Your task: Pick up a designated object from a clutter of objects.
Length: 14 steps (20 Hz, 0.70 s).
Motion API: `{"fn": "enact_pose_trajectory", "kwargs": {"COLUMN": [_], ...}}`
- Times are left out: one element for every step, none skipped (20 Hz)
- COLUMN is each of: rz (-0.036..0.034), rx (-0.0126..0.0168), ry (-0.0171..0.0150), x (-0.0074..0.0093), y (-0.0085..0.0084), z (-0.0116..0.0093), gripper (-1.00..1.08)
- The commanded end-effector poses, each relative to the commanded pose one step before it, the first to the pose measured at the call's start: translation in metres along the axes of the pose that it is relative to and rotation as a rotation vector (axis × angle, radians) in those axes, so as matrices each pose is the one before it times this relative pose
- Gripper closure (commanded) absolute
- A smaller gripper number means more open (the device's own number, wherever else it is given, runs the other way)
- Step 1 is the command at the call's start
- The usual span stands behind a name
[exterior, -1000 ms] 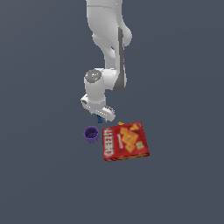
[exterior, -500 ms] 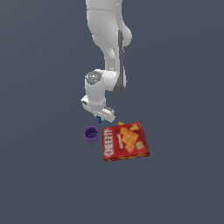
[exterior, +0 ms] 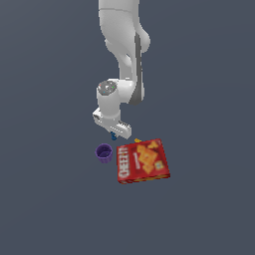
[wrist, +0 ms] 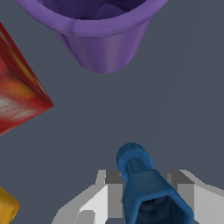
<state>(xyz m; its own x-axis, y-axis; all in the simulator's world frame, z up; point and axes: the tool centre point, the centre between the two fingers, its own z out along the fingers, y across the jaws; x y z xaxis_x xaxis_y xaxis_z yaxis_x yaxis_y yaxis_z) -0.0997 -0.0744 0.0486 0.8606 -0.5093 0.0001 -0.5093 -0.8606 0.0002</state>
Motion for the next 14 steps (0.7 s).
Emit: {"fn": "enact_pose_trajectory", "kwargs": {"rz": [-0.00058,0.00000,0.00000,0.00000,0.00000,0.00026,0.00000,0.00000,0.00019,0.00000,0.00017,0.00000,0.00017,0.00000], "rx": [0.00038,0.00000,0.00000,0.00000,0.00000,-0.00064,0.00000,0.00000,-0.00062,0.00000,-0.00060,0.00000,-0.00059,0.00000], "ry": [0.00070,0.00000,0.00000,0.00000,0.00000,0.00008,0.00000,0.00000,0.00024,0.00000,0.00029,0.00000,0.00032,0.00000], "x": [0.00033,0.00011,0.00013,0.00015,0.00017,0.00023,0.00021,0.00023,0.00028,0.00028,0.00031,0.00033,0.00036,0.00038], "y": [-0.00437,-0.00248,-0.00285,-0.00321,-0.00357,-0.00386,-0.00428,-0.00463,-0.00495,-0.00534,-0.00567,-0.00605,-0.00640,-0.00672], "z": [-0.00470,-0.00273,-0.00314,-0.00355,-0.00396,-0.00428,-0.00476,-0.00517,-0.00555,-0.00597,-0.00637,-0.00678,-0.00720,-0.00754], "gripper": [1.08,1.08,1.08,1.08,1.08,1.08,1.08,1.08,1.08,1.08,1.08,1.08,1.08,1.08]}}
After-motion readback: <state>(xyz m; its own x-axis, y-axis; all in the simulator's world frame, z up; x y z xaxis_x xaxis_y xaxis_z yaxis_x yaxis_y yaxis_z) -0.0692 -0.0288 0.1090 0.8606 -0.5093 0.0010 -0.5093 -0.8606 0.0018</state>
